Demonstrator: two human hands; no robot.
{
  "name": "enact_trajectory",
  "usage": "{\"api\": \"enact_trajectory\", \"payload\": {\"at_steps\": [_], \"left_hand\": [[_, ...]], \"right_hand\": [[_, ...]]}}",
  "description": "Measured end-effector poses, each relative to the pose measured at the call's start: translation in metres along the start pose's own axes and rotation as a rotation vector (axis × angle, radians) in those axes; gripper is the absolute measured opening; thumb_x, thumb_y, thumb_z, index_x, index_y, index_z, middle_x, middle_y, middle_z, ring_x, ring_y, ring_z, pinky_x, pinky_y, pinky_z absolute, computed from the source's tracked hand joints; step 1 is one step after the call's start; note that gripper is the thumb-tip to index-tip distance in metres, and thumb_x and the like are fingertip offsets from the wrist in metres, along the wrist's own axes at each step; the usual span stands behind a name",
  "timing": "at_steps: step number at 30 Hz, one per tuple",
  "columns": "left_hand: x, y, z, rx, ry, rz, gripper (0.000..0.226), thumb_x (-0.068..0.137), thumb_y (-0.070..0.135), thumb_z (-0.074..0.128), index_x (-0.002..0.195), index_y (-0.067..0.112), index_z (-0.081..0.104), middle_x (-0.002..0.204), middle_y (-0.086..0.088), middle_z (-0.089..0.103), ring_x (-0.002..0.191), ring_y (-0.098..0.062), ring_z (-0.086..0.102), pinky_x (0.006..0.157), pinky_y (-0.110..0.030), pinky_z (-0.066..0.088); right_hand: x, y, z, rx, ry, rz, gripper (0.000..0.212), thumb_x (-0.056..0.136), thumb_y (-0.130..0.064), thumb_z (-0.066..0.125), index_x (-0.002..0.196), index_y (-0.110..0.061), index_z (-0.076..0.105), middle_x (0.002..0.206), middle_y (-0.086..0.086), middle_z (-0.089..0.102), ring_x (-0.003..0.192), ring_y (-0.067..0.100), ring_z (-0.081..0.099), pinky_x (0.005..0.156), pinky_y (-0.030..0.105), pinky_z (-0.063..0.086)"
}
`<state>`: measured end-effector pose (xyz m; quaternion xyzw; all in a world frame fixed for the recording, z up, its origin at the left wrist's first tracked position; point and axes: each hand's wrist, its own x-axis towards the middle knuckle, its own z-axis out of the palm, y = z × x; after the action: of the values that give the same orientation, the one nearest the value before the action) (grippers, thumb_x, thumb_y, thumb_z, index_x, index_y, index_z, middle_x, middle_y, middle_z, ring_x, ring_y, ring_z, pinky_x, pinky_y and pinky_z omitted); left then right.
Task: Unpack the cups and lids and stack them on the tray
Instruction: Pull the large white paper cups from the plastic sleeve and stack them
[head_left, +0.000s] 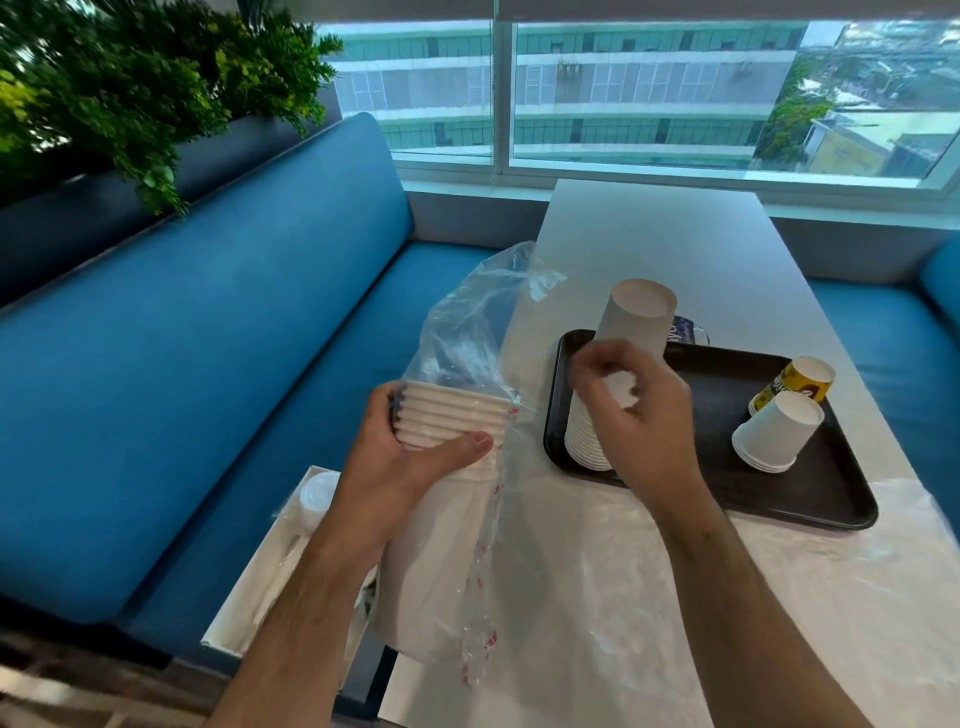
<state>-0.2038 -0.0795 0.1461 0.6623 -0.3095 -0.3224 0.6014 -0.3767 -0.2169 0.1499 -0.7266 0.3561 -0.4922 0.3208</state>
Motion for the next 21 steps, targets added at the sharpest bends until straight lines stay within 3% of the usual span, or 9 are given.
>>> {"api": "enact_trajectory", "payload": {"at_steps": [3,5,9,14,17,21], "left_hand": [[-0.002,0.003,0.004,0.038,-0.012,0.022,0.083,0.042,0.054,0.096,0.114,0.036,0.059,0.112,0.005,0.071,0.104,-0.019,0.07,0.095,-0.051,0.056],[-0.003,0.006,0.006,0.06,-0.028,0.027,0.087,0.041,0.06,0.095,0.116,0.036,0.058,0.112,0.005,0.071,0.104,-0.019,0.07,0.095,-0.051,0.056],[-0.007,0.011,0.004,0.093,-0.076,-0.004,0.087,0.042,0.056,0.095,0.118,0.036,0.057,0.109,0.01,0.072,0.102,-0.011,0.07,0.095,-0.042,0.056],[-0.013,0.01,0.003,0.144,-0.136,-0.022,0.099,0.036,0.041,0.1,0.121,0.03,0.053,0.103,0.017,0.071,0.098,-0.003,0.069,0.087,-0.029,0.056],[-0.015,0.009,0.003,0.192,-0.082,-0.016,0.087,0.042,0.039,0.099,0.115,0.034,0.052,0.098,0.023,0.07,0.089,0.003,0.068,0.08,-0.023,0.053],[-0.018,0.009,0.004,0.207,-0.028,-0.035,0.071,0.057,0.027,0.097,0.111,0.034,0.053,0.1,0.014,0.069,0.084,0.005,0.066,0.078,-0.024,0.052]], "right_hand": [[-0.003,-0.024,-0.001,0.015,-0.42,-0.008,0.012,0.092,-0.021,0.072,0.103,-0.026,0.073,0.106,-0.011,0.066,0.095,0.003,0.06,0.077,0.003,0.038],[-0.002,-0.027,0.001,-0.007,-0.538,-0.047,0.015,0.094,-0.026,0.07,0.108,-0.027,0.074,0.11,-0.014,0.065,0.1,0.003,0.059,0.08,0.005,0.038],[0.001,-0.029,0.003,0.044,-0.591,-0.071,0.017,0.094,-0.027,0.067,0.106,-0.017,0.076,0.106,-0.013,0.066,0.098,-0.004,0.059,0.08,0.006,0.039],[0.005,-0.026,0.004,0.068,-0.633,-0.08,0.02,0.093,-0.025,0.067,0.104,-0.012,0.077,0.106,-0.006,0.068,0.101,0.001,0.06,0.082,0.007,0.039],[0.005,-0.023,0.006,0.051,-0.666,-0.092,0.021,0.094,-0.028,0.067,0.105,-0.014,0.077,0.108,-0.008,0.066,0.105,0.006,0.06,0.085,0.009,0.039],[0.004,-0.022,0.009,0.083,-0.658,-0.083,0.009,0.095,-0.022,0.068,0.099,-0.019,0.075,0.107,-0.005,0.062,0.106,0.009,0.058,0.086,0.012,0.04]]}}
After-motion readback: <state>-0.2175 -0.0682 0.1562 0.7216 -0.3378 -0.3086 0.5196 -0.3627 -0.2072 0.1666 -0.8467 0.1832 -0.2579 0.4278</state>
